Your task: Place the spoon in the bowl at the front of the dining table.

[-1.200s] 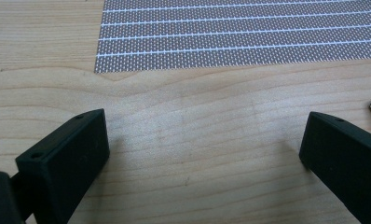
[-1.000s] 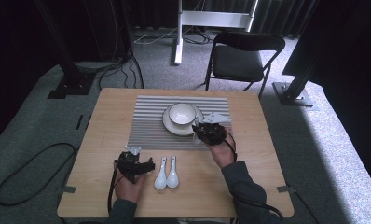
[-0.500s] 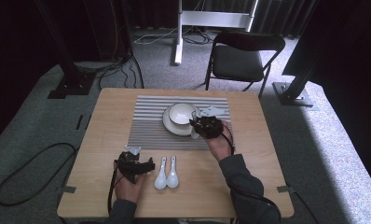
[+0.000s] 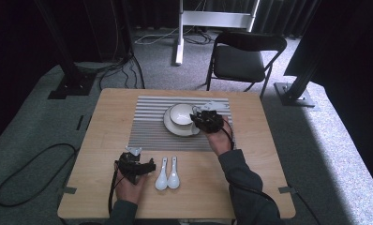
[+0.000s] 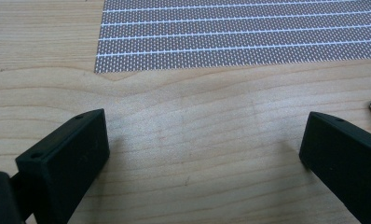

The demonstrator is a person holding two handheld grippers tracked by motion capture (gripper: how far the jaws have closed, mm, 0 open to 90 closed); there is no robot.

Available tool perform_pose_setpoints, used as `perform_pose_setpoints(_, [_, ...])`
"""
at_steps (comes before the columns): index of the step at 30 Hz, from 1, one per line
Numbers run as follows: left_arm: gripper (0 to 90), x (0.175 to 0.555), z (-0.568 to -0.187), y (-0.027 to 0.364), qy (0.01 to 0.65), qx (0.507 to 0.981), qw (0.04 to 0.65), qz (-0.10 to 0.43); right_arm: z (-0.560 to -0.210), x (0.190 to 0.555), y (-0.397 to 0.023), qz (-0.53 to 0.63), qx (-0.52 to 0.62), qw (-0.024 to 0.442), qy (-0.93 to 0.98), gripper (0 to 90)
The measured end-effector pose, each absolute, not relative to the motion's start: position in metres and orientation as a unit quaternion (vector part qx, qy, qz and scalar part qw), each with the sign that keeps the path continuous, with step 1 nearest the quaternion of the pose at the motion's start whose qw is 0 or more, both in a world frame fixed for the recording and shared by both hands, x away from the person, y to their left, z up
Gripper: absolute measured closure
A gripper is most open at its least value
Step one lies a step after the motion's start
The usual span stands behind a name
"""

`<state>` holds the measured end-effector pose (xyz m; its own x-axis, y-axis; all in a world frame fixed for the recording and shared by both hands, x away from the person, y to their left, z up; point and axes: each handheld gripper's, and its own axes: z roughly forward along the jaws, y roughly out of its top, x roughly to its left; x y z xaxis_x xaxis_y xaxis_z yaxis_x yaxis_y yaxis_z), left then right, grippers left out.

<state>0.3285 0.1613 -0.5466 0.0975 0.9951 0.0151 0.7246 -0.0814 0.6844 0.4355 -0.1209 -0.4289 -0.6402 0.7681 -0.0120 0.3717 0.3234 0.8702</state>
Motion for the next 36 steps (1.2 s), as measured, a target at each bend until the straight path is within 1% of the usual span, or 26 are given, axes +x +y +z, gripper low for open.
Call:
perform_pose_setpoints(22, [1.7,0.329,-0.547,0.161,0.623,0.689,0.270,0.253,-0.412,0.468,-0.115,0.460,0.372,0.226,0.774,75.1])
perform_pose_setpoints(36, [1.7,0.329,-0.546,0.161,0.623,0.691,0.268,0.252,-0.404,0.480,-0.109,0.461,0.372,0.225,0.773,75.2])
